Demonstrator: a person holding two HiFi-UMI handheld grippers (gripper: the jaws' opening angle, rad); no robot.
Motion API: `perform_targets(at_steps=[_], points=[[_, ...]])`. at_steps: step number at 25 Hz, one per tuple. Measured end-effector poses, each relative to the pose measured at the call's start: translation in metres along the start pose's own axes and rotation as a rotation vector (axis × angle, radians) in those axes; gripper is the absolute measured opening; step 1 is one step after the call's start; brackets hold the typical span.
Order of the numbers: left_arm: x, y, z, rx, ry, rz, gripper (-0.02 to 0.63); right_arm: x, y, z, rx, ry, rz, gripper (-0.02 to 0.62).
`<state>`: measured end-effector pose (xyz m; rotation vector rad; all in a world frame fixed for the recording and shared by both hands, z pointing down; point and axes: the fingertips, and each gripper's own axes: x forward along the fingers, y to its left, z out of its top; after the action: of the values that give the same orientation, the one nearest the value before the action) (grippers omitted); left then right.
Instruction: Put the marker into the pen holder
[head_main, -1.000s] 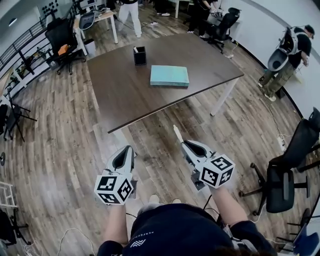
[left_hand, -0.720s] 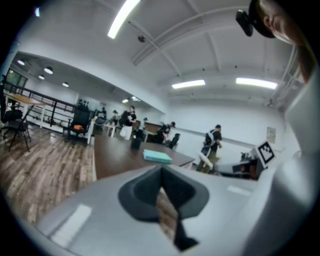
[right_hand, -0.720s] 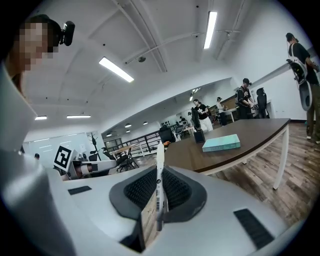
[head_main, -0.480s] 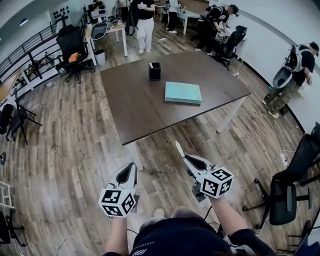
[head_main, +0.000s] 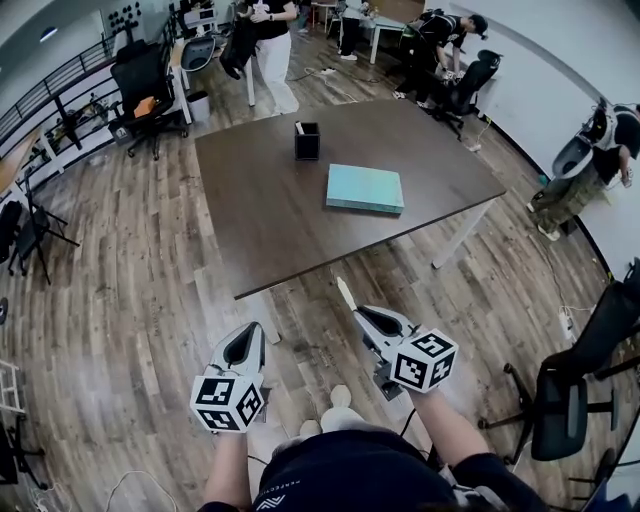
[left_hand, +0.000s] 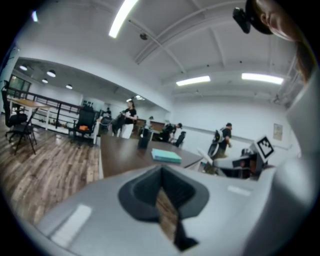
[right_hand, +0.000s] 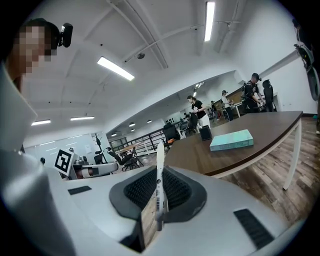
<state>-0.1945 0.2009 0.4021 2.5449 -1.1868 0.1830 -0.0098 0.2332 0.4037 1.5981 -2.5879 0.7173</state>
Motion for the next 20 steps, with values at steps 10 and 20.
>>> perform_targets(at_steps=[10, 20], points=[[0.089, -0.031, 0.025, 0.034, -0.027, -0.003, 0.005, 0.021, -0.069, 0.049, -0.035, -0.035, 0.067, 0.037], [0.135, -0.029, 0.045, 0.036, -0.03, 0.039, 0.005, 0.047, -0.113, 0.075, -0.005, -0.047, 0.113, 0.036]])
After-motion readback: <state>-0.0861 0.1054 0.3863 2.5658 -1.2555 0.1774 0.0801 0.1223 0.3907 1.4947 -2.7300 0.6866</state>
